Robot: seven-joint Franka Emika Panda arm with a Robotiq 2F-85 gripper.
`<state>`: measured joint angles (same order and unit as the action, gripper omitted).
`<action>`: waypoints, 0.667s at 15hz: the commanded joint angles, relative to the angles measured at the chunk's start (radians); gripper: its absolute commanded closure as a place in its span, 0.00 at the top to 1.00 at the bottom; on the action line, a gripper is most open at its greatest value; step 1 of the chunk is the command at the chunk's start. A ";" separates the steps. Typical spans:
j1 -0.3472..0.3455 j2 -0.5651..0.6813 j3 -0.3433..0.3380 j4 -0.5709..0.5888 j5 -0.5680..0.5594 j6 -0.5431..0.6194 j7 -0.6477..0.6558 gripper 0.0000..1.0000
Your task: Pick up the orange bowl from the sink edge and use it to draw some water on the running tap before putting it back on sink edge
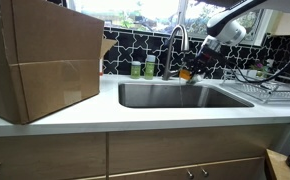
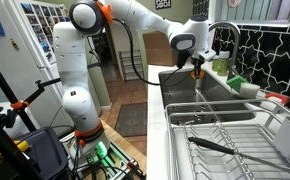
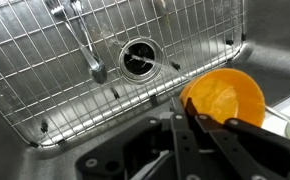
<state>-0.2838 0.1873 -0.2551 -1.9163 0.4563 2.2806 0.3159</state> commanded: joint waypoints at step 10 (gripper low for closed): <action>-0.013 -0.078 -0.034 -0.047 -0.150 -0.230 -0.032 0.01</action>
<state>-0.2877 0.1706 -0.2810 -1.9181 0.3727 2.1547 0.3298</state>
